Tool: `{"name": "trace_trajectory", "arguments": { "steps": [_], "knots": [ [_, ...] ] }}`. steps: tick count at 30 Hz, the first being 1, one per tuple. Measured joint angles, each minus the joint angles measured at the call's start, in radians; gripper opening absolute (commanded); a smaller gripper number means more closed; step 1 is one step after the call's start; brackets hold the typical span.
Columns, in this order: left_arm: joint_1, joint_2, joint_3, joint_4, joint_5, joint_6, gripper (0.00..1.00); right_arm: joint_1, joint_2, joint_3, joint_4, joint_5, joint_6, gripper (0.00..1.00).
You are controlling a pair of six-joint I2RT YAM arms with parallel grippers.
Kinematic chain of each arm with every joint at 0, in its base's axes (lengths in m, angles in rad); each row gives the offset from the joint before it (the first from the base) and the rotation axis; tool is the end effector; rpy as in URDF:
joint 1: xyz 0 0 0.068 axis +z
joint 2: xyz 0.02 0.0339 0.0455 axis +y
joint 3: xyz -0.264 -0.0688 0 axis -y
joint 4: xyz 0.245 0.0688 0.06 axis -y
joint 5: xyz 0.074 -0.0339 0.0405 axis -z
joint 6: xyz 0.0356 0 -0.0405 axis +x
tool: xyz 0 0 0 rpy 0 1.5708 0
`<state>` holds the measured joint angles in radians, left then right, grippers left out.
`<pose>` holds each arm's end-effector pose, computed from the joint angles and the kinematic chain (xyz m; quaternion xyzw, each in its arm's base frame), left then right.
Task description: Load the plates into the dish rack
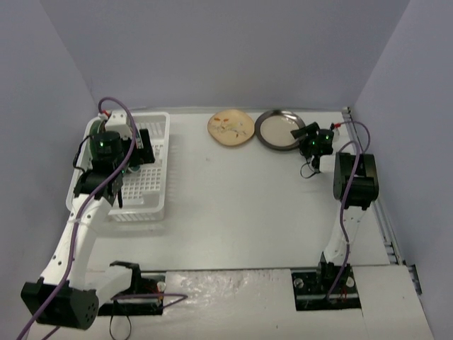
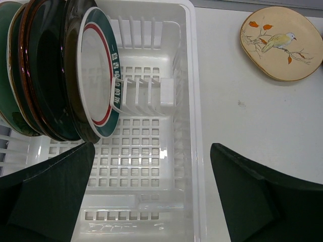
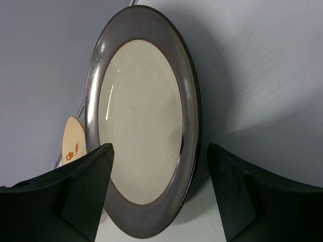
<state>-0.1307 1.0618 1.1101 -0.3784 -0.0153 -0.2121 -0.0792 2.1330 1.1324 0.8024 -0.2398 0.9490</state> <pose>0.2349 -0.0303 0.3803 -0.0375 0.8128 -0.0930 0.5738 0.4492 -0.0272 0.1416 0.3117 0.7060 0.3490 0.5316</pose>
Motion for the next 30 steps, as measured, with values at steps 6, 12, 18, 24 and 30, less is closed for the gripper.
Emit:
{"name": "trace_trajectory", "arguments": {
  "steps": [6, 12, 18, 24, 30],
  "knots": [
    [0.000, 0.000, -0.006, 0.002, 0.012, -0.003, 0.97, -0.007, 0.072, 0.038, 0.077, -0.039, 0.045, 0.41],
    [0.000, 0.004, -0.011, 0.007, 0.038, -0.008, 0.97, -0.031, 0.091, 0.015, 0.097, -0.057, 0.057, 0.07],
    [0.000, 0.006, -0.011, 0.015, 0.046, -0.009, 0.97, -0.058, 0.092, -0.028, 0.143, -0.101, 0.109, 0.00],
    [0.000, 0.026, -0.011, 0.032, 0.087, -0.036, 0.97, -0.092, 0.055, -0.124, 0.217, -0.133, 0.136, 0.00],
    [0.002, 0.079, -0.011, 0.079, 0.219, -0.155, 0.97, -0.135, -0.052, -0.257, 0.210, -0.173, 0.149, 0.00]
  ]
}}
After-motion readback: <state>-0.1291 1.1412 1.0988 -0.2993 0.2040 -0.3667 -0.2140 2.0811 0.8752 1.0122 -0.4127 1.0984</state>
